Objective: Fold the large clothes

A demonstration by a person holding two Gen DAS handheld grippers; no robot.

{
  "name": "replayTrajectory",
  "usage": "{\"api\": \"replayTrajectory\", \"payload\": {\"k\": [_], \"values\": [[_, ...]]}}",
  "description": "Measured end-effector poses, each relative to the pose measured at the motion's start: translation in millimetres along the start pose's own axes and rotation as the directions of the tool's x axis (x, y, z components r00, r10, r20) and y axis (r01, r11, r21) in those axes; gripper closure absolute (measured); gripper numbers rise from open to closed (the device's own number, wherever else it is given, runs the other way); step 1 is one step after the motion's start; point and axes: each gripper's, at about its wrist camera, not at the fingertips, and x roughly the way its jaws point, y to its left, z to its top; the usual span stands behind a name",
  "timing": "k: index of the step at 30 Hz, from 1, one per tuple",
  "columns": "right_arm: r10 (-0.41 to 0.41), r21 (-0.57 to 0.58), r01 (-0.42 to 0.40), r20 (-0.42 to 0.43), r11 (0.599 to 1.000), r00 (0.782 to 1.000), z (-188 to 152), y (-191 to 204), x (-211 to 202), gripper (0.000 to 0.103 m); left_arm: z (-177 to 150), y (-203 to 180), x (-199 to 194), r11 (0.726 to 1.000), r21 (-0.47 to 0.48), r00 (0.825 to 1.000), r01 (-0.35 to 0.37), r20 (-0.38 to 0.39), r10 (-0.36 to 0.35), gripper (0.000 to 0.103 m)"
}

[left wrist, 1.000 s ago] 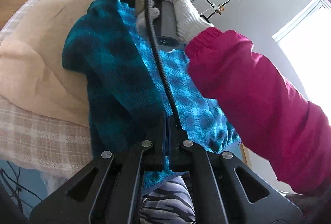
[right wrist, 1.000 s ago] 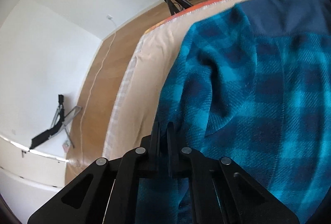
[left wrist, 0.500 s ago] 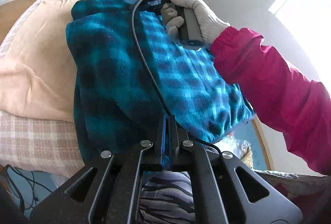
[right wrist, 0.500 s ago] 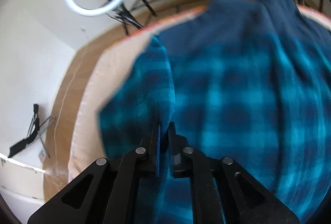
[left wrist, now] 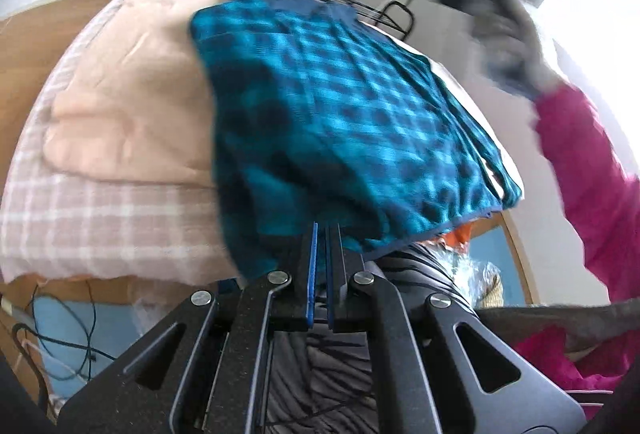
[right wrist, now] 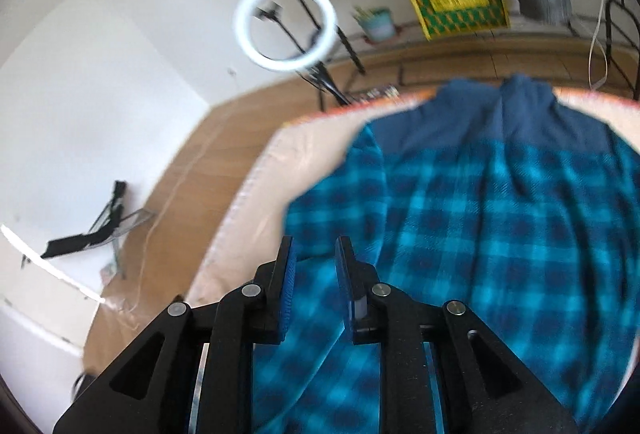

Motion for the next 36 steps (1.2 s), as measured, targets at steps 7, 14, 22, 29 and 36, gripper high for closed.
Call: {"api": "replayTrajectory", "payload": {"k": [7,14,22,29,36], "values": [[0.045,-0.071,-0.043,0.027,0.997,0.999,-62,28,-73,0.066,6,40,20,0.987,-0.159,0.999,0.032,0.016,-0.029,0.068],[0.071,-0.115,-0.085,-0.125,0.99,0.99,-146,40,-48,0.053,7,53,53,0.976,-0.213,0.999,0.034,0.013,-0.032,0.063],[0.111,-0.053,-0.133,-0.295,0.99,0.949,-213,41,38,0.053,9,52,75,0.969,-0.238,0.997,0.067,-0.02,-0.073,0.089],[0.09,-0.129,-0.148,-0.373,0.981,0.923,-240,65,74,0.053,4,47,69,0.971,-0.233,0.997,0.06,-0.032,-0.069,0.097],[0.11,-0.087,-0.159,-0.41,0.983,0.905,-243,56,82,0.1,1,37,49,0.963,-0.245,0.993,0.111,-0.019,-0.119,0.098]]}}
